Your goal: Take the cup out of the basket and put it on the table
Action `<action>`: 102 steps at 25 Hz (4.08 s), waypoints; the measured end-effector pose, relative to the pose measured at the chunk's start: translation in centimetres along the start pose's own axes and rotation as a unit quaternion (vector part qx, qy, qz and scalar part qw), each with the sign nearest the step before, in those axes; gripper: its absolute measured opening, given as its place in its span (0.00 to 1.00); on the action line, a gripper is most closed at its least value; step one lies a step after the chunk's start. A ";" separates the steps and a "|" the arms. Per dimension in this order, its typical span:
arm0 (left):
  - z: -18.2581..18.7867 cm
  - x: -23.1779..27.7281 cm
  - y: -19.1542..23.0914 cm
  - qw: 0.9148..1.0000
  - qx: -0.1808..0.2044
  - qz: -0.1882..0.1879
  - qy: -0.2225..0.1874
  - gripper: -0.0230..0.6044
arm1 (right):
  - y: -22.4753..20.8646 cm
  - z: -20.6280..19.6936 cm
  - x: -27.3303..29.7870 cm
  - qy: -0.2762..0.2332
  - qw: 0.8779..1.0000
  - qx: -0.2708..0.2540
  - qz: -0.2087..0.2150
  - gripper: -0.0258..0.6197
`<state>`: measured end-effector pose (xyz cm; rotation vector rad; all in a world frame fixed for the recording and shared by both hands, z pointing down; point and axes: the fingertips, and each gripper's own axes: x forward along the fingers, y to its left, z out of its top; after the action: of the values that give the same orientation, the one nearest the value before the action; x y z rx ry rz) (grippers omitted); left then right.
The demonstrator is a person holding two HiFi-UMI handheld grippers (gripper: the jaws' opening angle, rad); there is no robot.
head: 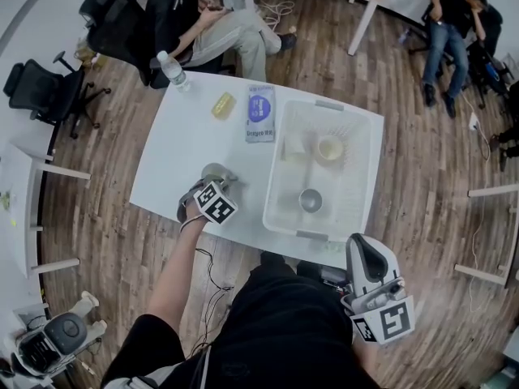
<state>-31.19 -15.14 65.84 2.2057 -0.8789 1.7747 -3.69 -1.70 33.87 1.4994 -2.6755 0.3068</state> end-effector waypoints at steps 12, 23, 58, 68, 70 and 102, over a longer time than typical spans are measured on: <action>6.2 -10.4 0.8 0.981 -0.089 0.058 -0.160 0.27 | -1.2 0.6 -2.2 -0.021 1.000 0.003 0.014 0.08; 18.3 -22.0 -8.5 0.927 -0.095 0.006 -0.362 0.17 | -2.4 0.7 -4.9 -0.039 0.999 0.004 0.020 0.08; 26.2 -25.3 -19.6 0.883 -0.071 -0.121 -0.449 0.05 | -4.9 -0.5 -7.8 -0.039 0.999 0.009 -0.013 0.08; 29.3 -19.2 -18.0 0.920 0.107 -0.083 -0.367 0.22 | -7.7 -1.4 -10.9 -0.043 0.995 0.026 -0.082 0.08; 30.3 -17.6 -17.3 0.924 0.141 -0.072 -0.348 0.24 | -8.2 -1.5 -11.7 -0.043 0.993 0.029 -0.102 0.08; 30.5 6.5 -13.6 0.938 0.340 -0.019 -0.061 0.18 | -12.7 -3.0 -20.4 -0.025 0.964 0.052 -0.259 0.08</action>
<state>2.32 -21.01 66.65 2.7239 -0.2341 2.1757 17.70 9.55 35.60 2.1817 -2.2085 0.3783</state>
